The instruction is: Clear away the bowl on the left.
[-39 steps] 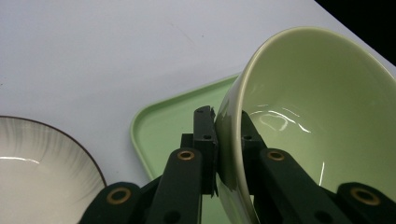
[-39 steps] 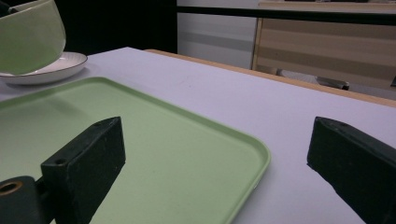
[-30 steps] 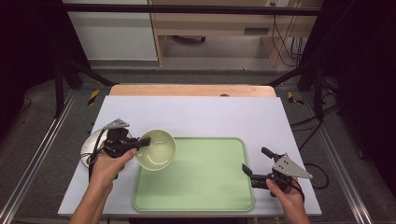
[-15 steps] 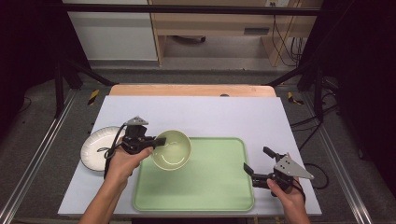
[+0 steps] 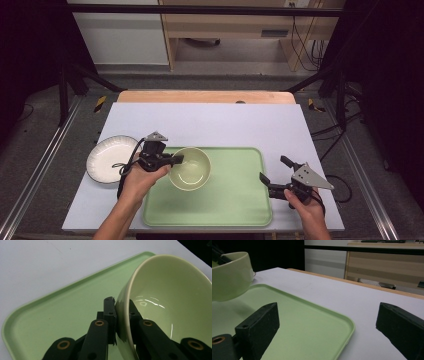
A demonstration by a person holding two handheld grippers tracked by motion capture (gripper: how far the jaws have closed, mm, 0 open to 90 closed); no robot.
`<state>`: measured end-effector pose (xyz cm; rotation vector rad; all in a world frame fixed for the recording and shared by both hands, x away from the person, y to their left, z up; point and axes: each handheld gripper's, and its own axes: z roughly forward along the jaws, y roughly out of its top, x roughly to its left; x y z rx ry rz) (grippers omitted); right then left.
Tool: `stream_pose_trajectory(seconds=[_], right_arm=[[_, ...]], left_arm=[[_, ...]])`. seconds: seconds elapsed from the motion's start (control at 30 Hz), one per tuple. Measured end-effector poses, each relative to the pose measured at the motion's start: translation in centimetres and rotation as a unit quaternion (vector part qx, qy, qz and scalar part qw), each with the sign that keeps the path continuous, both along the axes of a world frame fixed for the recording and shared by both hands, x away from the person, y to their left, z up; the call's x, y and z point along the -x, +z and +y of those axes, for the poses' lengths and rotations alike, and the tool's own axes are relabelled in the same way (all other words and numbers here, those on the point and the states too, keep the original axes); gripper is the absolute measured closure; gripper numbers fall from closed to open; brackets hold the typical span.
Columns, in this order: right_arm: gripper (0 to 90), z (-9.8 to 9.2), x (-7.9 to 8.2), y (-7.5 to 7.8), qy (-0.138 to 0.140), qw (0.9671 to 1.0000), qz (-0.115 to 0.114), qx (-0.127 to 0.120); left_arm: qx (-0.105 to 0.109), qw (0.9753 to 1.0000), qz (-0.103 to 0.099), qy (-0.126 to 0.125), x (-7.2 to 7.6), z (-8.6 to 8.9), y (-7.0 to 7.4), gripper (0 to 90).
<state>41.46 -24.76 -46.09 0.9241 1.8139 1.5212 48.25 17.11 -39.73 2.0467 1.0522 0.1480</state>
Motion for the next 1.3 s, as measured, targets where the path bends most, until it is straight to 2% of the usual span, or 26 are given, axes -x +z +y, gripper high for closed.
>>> stream_pose_trajectory(seconds=[0.2,0.33,0.47,0.67,0.77,0.87,1.07,1.2,1.3], right_arm=[[5.1,-0.1,0.1,0.0,-0.002,1.0,-0.001,0.0],[5.2,-0.2,0.3,0.0,-0.006,1.0,-0.001,0.0],[5.2,-0.3,0.4,0.0,-0.006,1.0,0.0,0.0],[5.2,-0.3,0.5,0.0,-0.006,1.0,0.0,0.0],[5.2,-0.3,0.4,0.0,-0.005,1.0,0.001,0.003],[5.2,-0.3,0.4,0.0,-0.005,1.0,0.002,0.001],[5.2,-0.3,0.5,0.0,-0.006,1.0,0.001,0.0],[5.2,-0.4,0.4,-0.1,-0.004,1.0,-0.002,0.003],[5.2,-0.4,0.4,0.0,-0.007,1.0,0.002,0.0]], left_arm=[[-0.012,0.9999,0.009,-0.007,-0.2,-0.9,-0.6,82.9],[-0.007,0.9997,0.019,-0.01,-0.5,-1.7,-1.5,82.9],[-0.007,0.9997,0.022,-0.011,-0.8,-2.1,-1.8,82.9],[0.004,0.9993,0.032,-0.018,-1.2,-2.9,-2.3,82.9],[-0.003,0.9993,0.032,-0.019,-1.2,-3.1,-2.4,82.9],[0.001,0.9994,0.031,-0.017,-1.2,-3.2,-2.5,82.9],[-0.013,0.9989,0.039,-0.025,-1.1,-3.7,-3.2,82.9],[0.004,0.9985,0.049,-0.024,-1.2,-3.6,-3.8,82.9],[-0.004,0.9984,0.052,-0.022,-1.3,-3.5,-4.1,82.9]])
